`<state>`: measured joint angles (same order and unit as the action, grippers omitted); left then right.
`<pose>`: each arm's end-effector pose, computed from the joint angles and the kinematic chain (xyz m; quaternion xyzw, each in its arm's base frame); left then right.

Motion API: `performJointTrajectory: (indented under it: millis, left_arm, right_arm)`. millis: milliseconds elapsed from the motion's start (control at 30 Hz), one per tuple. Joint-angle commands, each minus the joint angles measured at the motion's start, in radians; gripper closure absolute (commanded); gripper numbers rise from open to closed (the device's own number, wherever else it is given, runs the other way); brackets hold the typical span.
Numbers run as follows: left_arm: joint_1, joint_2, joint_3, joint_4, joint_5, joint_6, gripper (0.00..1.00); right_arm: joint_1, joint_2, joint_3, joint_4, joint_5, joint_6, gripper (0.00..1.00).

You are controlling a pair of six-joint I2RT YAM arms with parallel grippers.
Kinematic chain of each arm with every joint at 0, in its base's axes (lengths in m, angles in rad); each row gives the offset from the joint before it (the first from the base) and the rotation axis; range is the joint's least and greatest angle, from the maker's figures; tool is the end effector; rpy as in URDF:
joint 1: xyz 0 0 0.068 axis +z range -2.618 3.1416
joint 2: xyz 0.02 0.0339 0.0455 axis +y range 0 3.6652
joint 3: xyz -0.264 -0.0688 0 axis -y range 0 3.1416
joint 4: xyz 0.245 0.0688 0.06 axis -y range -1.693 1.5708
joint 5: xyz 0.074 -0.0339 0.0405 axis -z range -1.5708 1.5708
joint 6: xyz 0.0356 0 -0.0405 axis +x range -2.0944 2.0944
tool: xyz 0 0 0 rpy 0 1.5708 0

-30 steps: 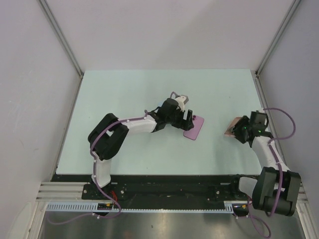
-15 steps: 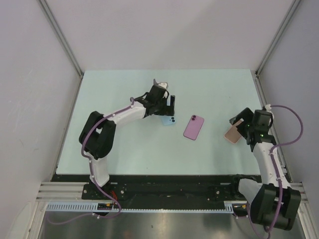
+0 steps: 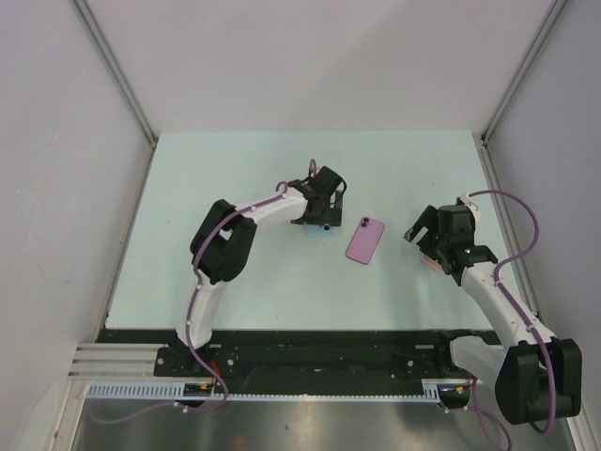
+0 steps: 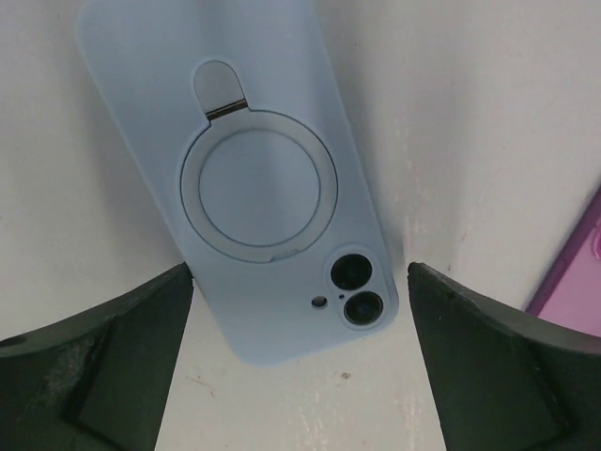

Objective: Take the phone out of the phone case
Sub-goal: Place the phone case at the center of the board, then move the phone to the center of the board.

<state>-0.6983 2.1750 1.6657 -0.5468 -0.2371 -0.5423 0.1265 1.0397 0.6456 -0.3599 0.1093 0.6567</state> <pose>0.3628 -0.2936 0.1692 0.0448 0.9597 -0.0538 0.2721 0.2141 0.0233 0.2276 0.2610 0.8787 0.1050 0.3857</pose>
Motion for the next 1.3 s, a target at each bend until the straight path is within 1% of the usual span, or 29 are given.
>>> performJointTrajectory:
  millis: [0, 233, 267, 333, 367, 433, 467, 567, 667, 700, 767, 833, 900, 933, 1000, 1033, 1133, 1167, 1267]
  left_arm:
    - [0.003, 0.048, 0.089, -0.062, -0.024, -0.068, 0.00]
    - [0.002, 0.091, 0.082, -0.074, -0.036, -0.090, 0.00]
    - [0.002, 0.097, 0.081, -0.071, -0.025, -0.075, 0.04]
    - [0.002, 0.098, 0.075, -0.062, -0.001, -0.064, 0.08]
    - [0.003, 0.094, 0.071, -0.061, 0.005, -0.058, 0.12]
    - [0.008, 0.077, 0.045, -0.045, 0.031, -0.051, 0.16]
    - [0.014, 0.051, 0.033, -0.039, 0.045, -0.050, 0.19]
    - [0.026, -0.001, -0.026, 0.001, 0.114, -0.027, 0.23]
    - [0.025, -0.095, -0.096, 0.033, 0.143, -0.008, 0.23]
    - [0.026, -0.139, -0.116, 0.041, 0.153, -0.005, 0.23]
    - [0.032, -0.176, -0.174, 0.047, 0.162, -0.001, 0.24]
    - [0.040, -0.225, -0.230, 0.048, 0.174, -0.002, 0.24]
    - [0.054, -0.254, -0.268, 0.047, 0.171, -0.004, 0.25]
    - [0.057, -0.280, -0.306, 0.045, 0.162, -0.004, 0.25]
    - [0.066, -0.305, -0.342, 0.044, 0.144, -0.008, 0.26]
    - [0.068, -0.319, -0.371, 0.042, 0.142, -0.008, 0.26]
    - [0.079, -0.357, -0.414, 0.038, 0.137, -0.021, 0.26]
    - [0.082, -0.374, -0.422, 0.036, 0.136, -0.019, 0.26]
    - [0.088, -0.382, -0.432, 0.031, 0.133, -0.022, 0.26]
  right_arm:
    - [0.007, -0.030, 0.034, -0.025, 0.059, 0.012, 0.10]
    - [0.007, -0.024, 0.035, -0.030, 0.044, 0.015, 0.09]
    - [0.009, -0.018, 0.034, -0.027, 0.043, 0.017, 0.09]
    - [0.009, -0.018, 0.035, -0.027, 0.036, 0.017, 0.09]
    - [0.009, -0.021, 0.034, -0.028, 0.036, 0.017, 0.09]
    - [0.009, -0.027, 0.034, -0.030, 0.035, 0.015, 0.09]
    - [0.009, -0.033, 0.034, -0.031, 0.035, 0.014, 0.09]
    - [0.010, -0.041, 0.034, -0.034, 0.035, 0.009, 0.09]
    - [0.007, -0.041, 0.034, -0.018, 0.009, 0.004, 0.10]
    - [0.010, -0.030, 0.035, 0.008, -0.029, 0.004, 0.10]
    - [0.021, -0.012, 0.034, 0.047, -0.075, 0.011, 0.10]
    - [0.076, 0.034, 0.035, 0.117, -0.130, 0.034, 0.11]
    - [0.148, 0.075, 0.058, 0.179, -0.128, 0.056, 0.12]
    - [0.227, 0.139, 0.071, 0.199, -0.125, 0.058, 0.12]
    - [0.290, 0.218, 0.133, 0.237, -0.125, 0.058, 0.12]
    - [0.342, 0.294, 0.156, 0.249, -0.135, 0.058, 0.12]
    - [0.380, 0.416, 0.242, 0.298, -0.209, 0.070, 0.12]
    - [0.395, 0.487, 0.253, 0.312, -0.223, 0.080, 0.12]
    - [0.407, 0.598, 0.288, 0.345, -0.260, 0.106, 0.12]
